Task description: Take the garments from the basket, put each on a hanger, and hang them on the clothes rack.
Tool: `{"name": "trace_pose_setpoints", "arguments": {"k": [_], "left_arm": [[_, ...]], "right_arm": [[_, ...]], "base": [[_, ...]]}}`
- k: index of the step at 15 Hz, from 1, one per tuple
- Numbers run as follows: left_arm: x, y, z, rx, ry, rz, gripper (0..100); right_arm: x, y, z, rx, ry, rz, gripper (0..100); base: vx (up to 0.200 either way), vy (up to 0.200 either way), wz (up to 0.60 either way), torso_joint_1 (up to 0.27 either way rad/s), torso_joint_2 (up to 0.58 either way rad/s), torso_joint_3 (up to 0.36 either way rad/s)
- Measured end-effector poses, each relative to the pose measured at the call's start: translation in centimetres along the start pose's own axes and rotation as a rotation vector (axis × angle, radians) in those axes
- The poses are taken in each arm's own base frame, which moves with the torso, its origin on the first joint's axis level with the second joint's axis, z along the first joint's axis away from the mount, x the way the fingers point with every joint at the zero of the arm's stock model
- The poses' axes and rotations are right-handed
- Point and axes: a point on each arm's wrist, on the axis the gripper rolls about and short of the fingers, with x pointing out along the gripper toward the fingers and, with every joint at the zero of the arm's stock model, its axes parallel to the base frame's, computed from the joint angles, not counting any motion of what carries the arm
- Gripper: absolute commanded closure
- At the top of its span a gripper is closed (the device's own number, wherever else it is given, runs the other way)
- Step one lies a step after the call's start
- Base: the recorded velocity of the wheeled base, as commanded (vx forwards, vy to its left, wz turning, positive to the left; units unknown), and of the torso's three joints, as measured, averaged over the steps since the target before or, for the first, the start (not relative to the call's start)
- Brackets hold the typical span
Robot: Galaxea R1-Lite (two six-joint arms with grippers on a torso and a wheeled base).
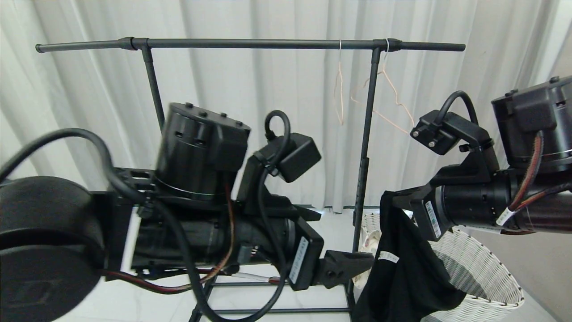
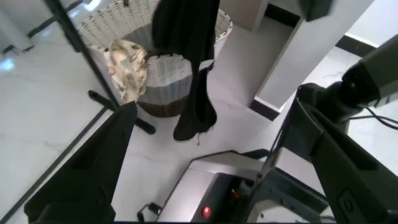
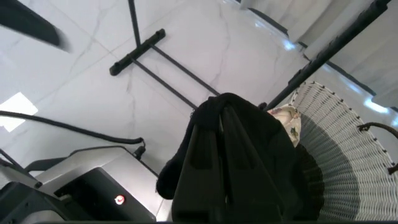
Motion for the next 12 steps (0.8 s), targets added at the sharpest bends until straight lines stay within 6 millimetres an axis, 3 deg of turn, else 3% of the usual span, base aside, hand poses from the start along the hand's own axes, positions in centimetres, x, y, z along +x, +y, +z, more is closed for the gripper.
{"name": "trace_pose_setpoints", "arguments": {"k": [8,12], "left_arm": [[9.7,3.0,-2.6,0.001,0.038,0.018,0],[12.4,4.8,-5.4,-0.033,0.115,0.054,0]], "right_arm": [[-1.4,1.0,0.2,-0.019,-0.036,0.048,100],[-1.6,1.2,0.3,-0.021,-0.041,0.053,100]], "base": [[0.0,0.0,0.0,0.0,0.0,0.0],[0.0,0.0,0.0,0.0,0.0,0.0]]}}
